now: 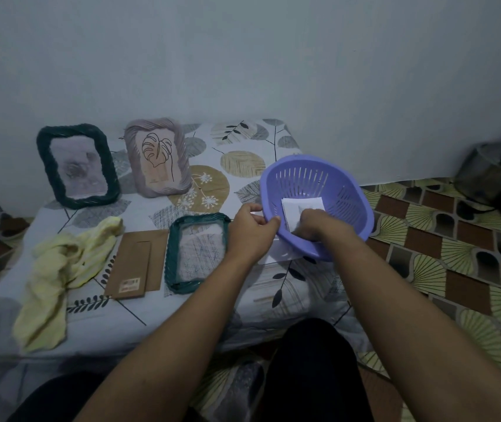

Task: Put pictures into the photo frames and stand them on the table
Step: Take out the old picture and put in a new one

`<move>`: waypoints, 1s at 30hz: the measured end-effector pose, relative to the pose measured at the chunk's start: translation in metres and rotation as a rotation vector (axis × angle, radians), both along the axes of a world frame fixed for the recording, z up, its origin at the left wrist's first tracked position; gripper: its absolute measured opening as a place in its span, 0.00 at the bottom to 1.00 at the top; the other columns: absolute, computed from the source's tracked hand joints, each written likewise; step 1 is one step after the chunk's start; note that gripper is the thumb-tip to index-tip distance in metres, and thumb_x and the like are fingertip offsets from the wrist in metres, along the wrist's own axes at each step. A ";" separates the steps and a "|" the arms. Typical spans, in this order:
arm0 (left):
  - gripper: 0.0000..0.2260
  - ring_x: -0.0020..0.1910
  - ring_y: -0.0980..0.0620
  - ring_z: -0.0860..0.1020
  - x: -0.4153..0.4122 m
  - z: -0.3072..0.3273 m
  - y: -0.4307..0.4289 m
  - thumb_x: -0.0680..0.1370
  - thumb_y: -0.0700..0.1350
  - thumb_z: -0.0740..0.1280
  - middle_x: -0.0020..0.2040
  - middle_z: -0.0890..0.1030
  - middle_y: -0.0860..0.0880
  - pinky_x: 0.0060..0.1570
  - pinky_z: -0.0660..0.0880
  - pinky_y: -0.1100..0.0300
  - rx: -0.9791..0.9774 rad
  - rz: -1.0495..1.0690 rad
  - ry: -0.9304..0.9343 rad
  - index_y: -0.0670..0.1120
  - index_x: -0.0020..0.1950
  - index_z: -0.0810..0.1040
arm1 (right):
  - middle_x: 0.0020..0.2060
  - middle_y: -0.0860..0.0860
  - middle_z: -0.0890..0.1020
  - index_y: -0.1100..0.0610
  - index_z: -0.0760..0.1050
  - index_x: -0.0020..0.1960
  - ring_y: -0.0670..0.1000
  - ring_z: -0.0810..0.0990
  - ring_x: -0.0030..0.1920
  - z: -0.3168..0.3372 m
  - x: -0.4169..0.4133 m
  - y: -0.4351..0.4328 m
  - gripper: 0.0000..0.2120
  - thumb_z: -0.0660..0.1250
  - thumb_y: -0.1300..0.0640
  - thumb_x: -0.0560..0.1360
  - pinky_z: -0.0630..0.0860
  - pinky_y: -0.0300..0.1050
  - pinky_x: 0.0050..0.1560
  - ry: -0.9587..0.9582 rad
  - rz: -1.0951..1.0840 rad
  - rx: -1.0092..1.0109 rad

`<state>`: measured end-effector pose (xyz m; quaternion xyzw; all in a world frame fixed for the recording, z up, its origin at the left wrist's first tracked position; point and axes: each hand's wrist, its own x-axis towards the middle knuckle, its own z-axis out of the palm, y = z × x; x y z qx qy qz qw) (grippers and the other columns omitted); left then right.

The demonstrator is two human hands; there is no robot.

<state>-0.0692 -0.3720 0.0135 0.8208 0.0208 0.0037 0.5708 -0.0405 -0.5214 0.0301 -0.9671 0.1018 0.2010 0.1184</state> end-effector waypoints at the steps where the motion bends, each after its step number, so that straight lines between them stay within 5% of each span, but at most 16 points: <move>1: 0.17 0.44 0.51 0.80 0.001 -0.001 0.000 0.76 0.48 0.72 0.42 0.78 0.54 0.44 0.75 0.57 0.000 0.003 0.001 0.46 0.61 0.74 | 0.59 0.60 0.77 0.61 0.73 0.60 0.60 0.77 0.53 -0.002 0.002 0.001 0.16 0.67 0.52 0.78 0.75 0.50 0.53 -0.004 0.011 -0.019; 9: 0.18 0.45 0.50 0.82 0.002 -0.005 0.002 0.75 0.50 0.73 0.43 0.81 0.53 0.49 0.80 0.50 -0.022 0.007 -0.002 0.47 0.62 0.76 | 0.51 0.59 0.79 0.63 0.76 0.58 0.58 0.74 0.46 -0.011 0.008 0.002 0.13 0.65 0.55 0.79 0.71 0.46 0.47 -0.074 0.047 -0.081; 22: 0.18 0.45 0.52 0.81 0.001 0.000 0.003 0.75 0.49 0.74 0.42 0.81 0.52 0.47 0.78 0.54 -0.060 0.008 0.033 0.47 0.62 0.75 | 0.45 0.56 0.77 0.60 0.74 0.48 0.58 0.75 0.45 0.002 0.004 -0.001 0.10 0.69 0.54 0.75 0.72 0.46 0.45 -0.166 -0.007 -0.058; 26: 0.20 0.47 0.50 0.82 0.003 0.002 0.010 0.75 0.55 0.73 0.46 0.82 0.51 0.50 0.78 0.52 -0.054 -0.026 0.054 0.47 0.62 0.74 | 0.43 0.55 0.80 0.58 0.77 0.47 0.59 0.78 0.44 0.022 -0.008 0.008 0.10 0.65 0.51 0.77 0.74 0.49 0.42 -0.415 -0.033 -0.039; 30: 0.19 0.47 0.50 0.80 0.004 0.009 0.024 0.77 0.56 0.71 0.47 0.79 0.51 0.49 0.78 0.52 -0.088 -0.022 0.047 0.48 0.62 0.72 | 0.35 0.51 0.78 0.56 0.75 0.43 0.56 0.75 0.38 0.049 -0.034 0.033 0.08 0.63 0.54 0.77 0.66 0.47 0.41 -0.746 0.051 -0.050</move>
